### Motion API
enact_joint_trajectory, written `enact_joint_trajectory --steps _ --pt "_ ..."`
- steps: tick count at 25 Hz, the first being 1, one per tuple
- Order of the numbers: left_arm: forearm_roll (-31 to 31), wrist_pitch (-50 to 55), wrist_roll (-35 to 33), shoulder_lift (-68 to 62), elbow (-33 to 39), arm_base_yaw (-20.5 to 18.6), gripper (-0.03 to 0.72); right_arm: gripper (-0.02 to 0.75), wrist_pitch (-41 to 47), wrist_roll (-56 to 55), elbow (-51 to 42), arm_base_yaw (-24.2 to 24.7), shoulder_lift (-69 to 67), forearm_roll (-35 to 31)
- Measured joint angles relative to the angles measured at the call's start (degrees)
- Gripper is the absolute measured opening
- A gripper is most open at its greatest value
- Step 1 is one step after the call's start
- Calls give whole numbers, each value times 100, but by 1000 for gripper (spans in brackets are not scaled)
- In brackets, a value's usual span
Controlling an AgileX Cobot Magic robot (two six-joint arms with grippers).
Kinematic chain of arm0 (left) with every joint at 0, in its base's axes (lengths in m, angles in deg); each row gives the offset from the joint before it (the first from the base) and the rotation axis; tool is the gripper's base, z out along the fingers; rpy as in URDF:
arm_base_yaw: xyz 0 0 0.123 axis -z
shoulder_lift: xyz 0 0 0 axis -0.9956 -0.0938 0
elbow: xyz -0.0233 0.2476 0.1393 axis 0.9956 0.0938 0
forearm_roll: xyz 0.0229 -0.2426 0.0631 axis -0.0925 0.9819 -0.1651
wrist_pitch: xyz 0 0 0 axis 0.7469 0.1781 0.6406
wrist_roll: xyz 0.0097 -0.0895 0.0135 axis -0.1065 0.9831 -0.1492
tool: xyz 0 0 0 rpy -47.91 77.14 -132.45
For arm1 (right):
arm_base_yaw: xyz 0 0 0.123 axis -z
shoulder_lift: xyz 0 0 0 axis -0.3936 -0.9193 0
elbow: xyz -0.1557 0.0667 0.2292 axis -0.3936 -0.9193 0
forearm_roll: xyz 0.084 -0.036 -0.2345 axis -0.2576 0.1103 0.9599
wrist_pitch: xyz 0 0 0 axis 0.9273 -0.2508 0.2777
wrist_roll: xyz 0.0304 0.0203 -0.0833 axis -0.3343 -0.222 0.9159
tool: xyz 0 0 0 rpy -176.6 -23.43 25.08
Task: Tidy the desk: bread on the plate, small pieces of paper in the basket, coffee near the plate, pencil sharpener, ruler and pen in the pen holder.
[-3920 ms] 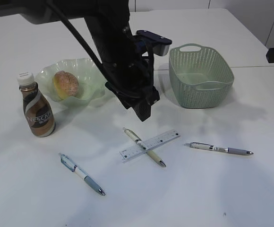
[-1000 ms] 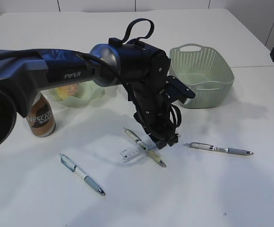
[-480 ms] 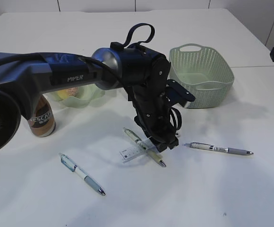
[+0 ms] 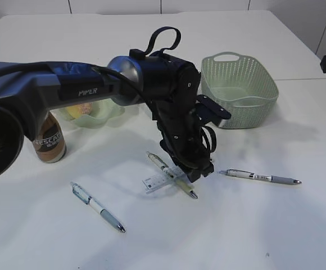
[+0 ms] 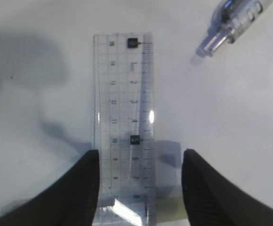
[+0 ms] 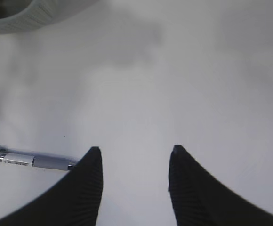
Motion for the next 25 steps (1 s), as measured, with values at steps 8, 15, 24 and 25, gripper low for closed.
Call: enact_joint_trajectory --steps 8,15,24,25 --pt "47 21 8 0 0 -224 361 372 0 0 0 0 0 -17" --pt "82 32 22 0 0 -224 358 372 0 0 0 0 0 -26" --pt "245 20 22 0 0 -224 281 371 0 0 0 0 0 -39" --pt "254 20 22 0 0 -224 276 371 0 0 0 0 0 -41"
